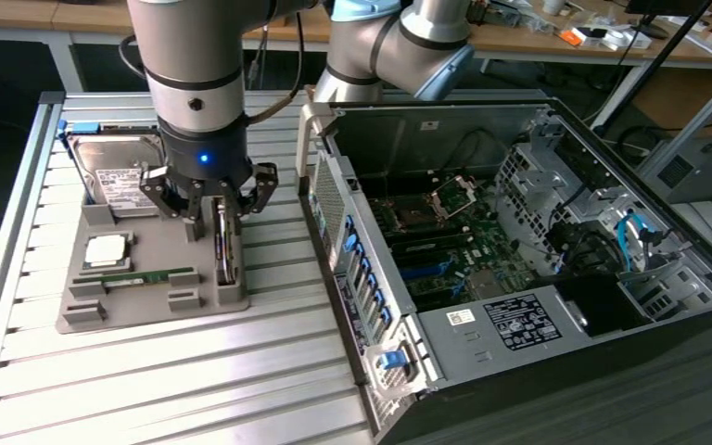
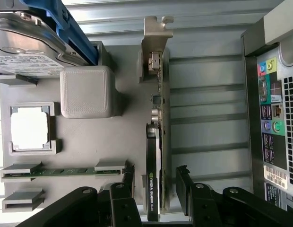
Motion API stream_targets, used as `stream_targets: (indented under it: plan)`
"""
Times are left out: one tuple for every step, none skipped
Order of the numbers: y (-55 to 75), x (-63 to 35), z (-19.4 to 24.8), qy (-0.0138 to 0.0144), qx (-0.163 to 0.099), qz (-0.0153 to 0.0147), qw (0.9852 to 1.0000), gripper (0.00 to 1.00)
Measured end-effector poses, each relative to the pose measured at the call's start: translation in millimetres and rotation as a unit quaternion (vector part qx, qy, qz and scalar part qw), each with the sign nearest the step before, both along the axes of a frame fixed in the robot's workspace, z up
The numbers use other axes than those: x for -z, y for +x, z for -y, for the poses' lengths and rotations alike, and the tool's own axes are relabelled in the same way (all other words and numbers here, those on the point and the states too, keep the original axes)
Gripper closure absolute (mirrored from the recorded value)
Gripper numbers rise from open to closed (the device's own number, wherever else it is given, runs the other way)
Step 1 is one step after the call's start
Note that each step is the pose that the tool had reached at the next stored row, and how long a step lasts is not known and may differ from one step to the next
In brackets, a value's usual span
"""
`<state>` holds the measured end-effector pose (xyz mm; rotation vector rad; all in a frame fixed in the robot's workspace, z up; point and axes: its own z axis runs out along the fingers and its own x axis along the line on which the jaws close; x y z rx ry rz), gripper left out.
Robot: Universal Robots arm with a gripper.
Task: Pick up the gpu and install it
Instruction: 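Pick up the gpu and move the gpu toward the slot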
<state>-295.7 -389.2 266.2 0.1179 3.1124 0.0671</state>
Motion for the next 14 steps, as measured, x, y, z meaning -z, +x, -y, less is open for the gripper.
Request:
stream_targets:
  plan:
    - [0.0, 1.2, 0.0, 0.0, 0.0, 0.0, 1.0, 0.52]
    - [0.0, 2.1, 0.0, 0.0, 0.0, 0.0, 1.0, 0.52]
    - [0.0, 2.7, -0.1, 0.0, 0.0, 0.0, 1.0, 0.52]
    - [-0.1, 3.7, -0.8, -0.0001, 0.0, -0.0001, 1.0, 0.52]
    - [0.0, 4.6, -2.0, -0.0001, 0.0, -0.0001, 1.0, 0.52]
    - [-0.1, 5.4, -4.6, -0.0001, 0.0, -0.0001, 1.0, 0.52]
    - [0.0, 6.1, -7.2, 0.0, 0.0, -0.0001, 1.0, 0.52]
    - [0.0, 6.6, -8.7, 0.0, 0.0, 0.0, 1.0, 0.52]
    - [0.0, 7.2, -11.2, 0.0, 0.0, 0.0, 1.0, 0.52]
    - [0.0, 7.7, -12.7, 0.0, 0.0, 0.0, 1.0, 0.52]
    - [0.0, 8.2, -13.9, 0.0, 0.0, 0.0, 1.0, 0.52]
    - [0.0, 9.0, -15.1, 0.0, 0.0, 0.0, 1.0, 0.52]
    - [0.0, 9.7, -16.0, 0.0, 0.0, -0.0001, 1.0, 0.52]
    - [0.0, 10.5, -17.2, -0.0001, 0.0, -0.0001, 1.0, 0.52]
